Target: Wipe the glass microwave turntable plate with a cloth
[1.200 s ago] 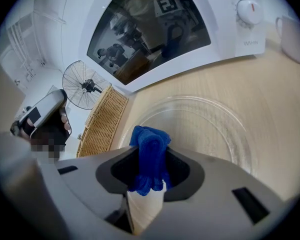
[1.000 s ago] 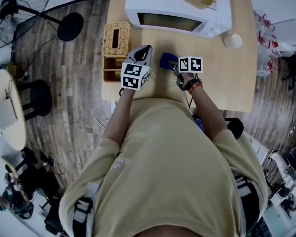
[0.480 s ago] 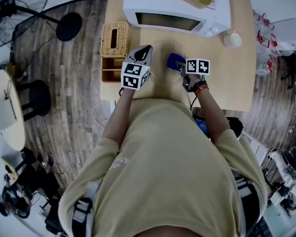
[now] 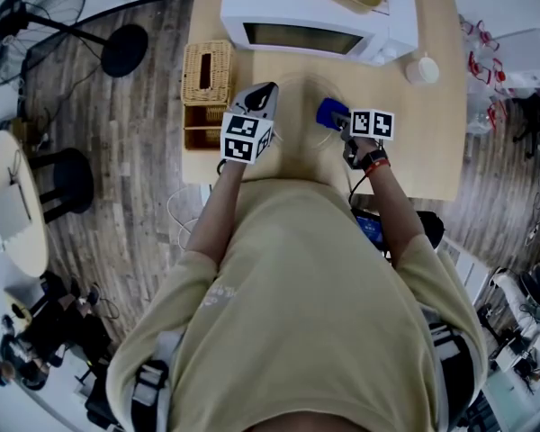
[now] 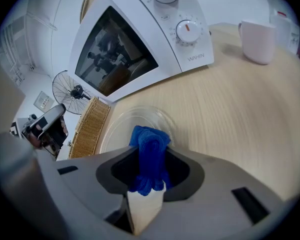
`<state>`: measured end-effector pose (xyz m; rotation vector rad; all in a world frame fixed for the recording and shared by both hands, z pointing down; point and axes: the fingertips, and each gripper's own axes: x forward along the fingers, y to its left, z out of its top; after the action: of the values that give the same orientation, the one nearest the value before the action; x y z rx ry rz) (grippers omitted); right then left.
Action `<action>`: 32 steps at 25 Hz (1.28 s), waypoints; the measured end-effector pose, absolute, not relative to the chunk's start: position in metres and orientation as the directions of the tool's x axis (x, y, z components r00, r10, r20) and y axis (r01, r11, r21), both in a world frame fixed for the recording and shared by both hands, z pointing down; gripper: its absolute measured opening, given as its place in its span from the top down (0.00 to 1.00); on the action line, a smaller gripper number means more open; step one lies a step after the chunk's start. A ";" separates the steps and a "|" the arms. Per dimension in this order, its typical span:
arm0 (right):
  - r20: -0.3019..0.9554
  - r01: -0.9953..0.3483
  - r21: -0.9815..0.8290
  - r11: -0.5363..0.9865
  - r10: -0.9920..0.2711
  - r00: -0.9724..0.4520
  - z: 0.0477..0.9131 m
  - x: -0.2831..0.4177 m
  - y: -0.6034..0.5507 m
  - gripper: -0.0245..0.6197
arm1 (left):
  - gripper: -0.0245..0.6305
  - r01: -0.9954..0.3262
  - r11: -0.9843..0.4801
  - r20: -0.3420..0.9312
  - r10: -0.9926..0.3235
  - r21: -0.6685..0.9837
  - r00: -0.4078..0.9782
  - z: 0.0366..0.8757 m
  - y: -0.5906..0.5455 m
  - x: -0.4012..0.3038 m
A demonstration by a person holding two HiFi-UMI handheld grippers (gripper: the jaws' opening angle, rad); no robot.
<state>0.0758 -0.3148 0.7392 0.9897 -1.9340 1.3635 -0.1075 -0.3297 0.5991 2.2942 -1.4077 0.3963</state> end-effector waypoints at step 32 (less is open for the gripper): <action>0.789 -0.846 -0.486 0.219 -0.305 -0.533 0.720 0.081 -0.308 0.78 | 0.93 -0.902 -0.381 0.448 -0.783 0.202 0.431 0.600 -0.326 -0.118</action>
<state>0.0806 -0.3076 0.7202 1.0587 -1.9566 1.2995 -0.1176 -0.3260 0.5996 2.2756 -1.4295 0.3902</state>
